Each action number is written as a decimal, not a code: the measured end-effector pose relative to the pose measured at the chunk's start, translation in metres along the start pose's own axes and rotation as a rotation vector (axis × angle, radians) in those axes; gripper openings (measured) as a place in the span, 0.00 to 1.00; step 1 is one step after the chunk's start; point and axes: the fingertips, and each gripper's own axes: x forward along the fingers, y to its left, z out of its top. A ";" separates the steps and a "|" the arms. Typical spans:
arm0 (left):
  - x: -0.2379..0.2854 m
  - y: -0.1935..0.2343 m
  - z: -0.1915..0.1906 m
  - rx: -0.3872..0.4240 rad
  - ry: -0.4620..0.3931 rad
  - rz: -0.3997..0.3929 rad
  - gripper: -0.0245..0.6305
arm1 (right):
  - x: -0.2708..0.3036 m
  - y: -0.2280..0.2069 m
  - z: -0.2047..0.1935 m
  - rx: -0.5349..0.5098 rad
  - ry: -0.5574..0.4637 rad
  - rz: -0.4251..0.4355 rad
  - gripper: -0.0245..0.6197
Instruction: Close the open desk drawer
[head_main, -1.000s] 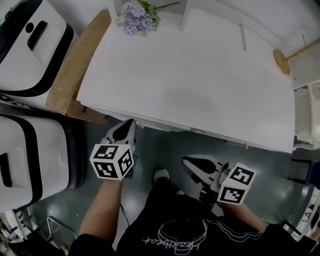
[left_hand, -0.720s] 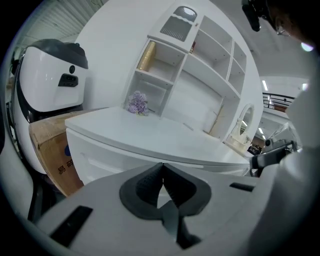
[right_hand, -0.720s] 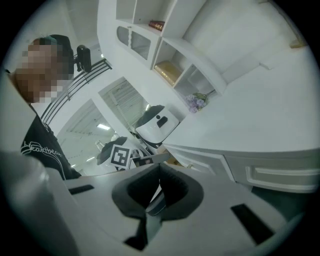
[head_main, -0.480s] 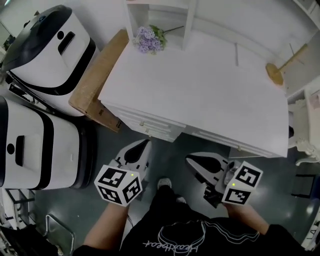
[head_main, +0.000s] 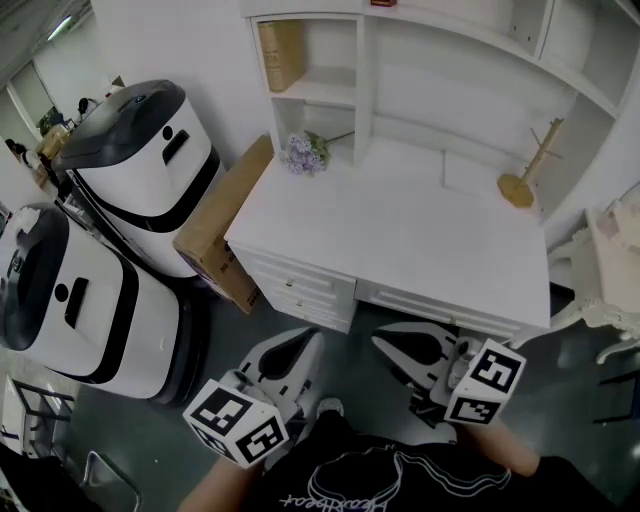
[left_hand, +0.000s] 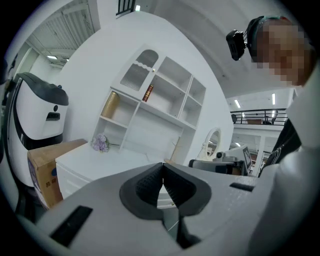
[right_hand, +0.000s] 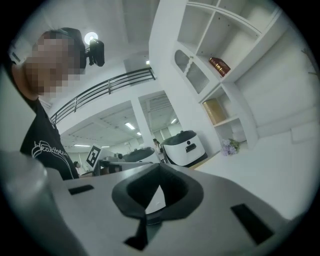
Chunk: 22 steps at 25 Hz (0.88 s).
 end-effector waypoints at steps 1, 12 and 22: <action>-0.005 -0.010 0.003 0.005 -0.008 -0.004 0.04 | -0.005 0.005 0.004 -0.012 -0.008 0.003 0.05; -0.031 -0.078 0.017 0.074 -0.055 -0.037 0.04 | -0.042 0.048 0.025 -0.103 -0.055 0.034 0.05; -0.031 -0.096 0.012 0.101 -0.051 -0.053 0.04 | -0.057 0.058 0.026 -0.135 -0.063 0.016 0.05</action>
